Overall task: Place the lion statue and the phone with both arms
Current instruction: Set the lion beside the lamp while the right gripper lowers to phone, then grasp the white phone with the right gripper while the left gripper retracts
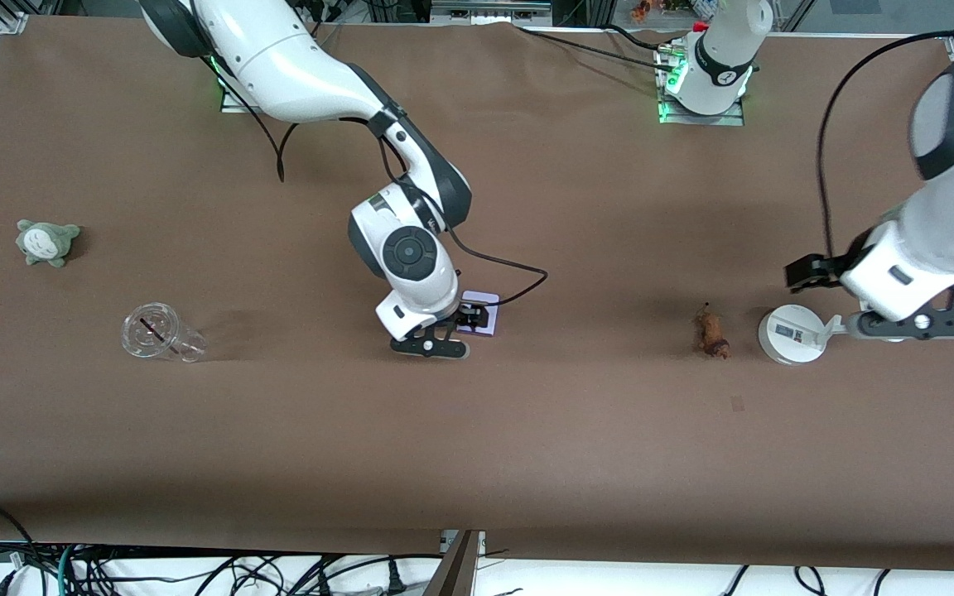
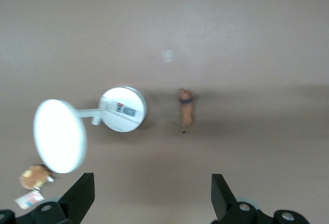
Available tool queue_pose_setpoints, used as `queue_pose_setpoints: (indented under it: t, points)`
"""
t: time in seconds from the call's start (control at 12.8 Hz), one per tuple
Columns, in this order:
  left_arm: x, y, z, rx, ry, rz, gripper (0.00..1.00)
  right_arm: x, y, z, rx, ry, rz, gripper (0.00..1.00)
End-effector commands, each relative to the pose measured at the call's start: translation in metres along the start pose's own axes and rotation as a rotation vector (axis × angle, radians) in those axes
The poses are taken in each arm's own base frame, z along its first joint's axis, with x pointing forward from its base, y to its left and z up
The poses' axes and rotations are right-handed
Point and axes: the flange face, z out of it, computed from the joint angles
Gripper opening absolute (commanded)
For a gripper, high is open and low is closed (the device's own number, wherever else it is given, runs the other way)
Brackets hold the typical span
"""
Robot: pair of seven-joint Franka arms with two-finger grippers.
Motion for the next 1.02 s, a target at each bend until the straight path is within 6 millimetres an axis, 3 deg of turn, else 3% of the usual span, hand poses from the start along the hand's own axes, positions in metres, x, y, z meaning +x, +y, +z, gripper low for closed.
queue_pose_setpoints:
  t: [0.0, 0.16, 0.31, 0.94]
  points:
    - [-0.041, -0.054, -0.027, -0.107, 0.049, -0.011, 1.00, -0.007, -0.021, 0.017, -0.001, 0.028, -0.004, 1.00]
    - [-0.070, -0.067, -0.016, -0.120, 0.168, -0.054, 1.00, -0.011, -0.024, 0.022, -0.006, 0.026, -0.011, 1.00]
    - [-0.094, -0.053, -0.022, -0.107, 0.177, -0.027, 1.00, -0.019, -0.032, 0.029, -0.010, 0.024, -0.025, 1.00]
    - [-0.085, -0.063, -0.013, -0.085, 0.145, -0.008, 1.00, -0.036, -0.043, 0.065, -0.021, 0.049, -0.038, 1.00]
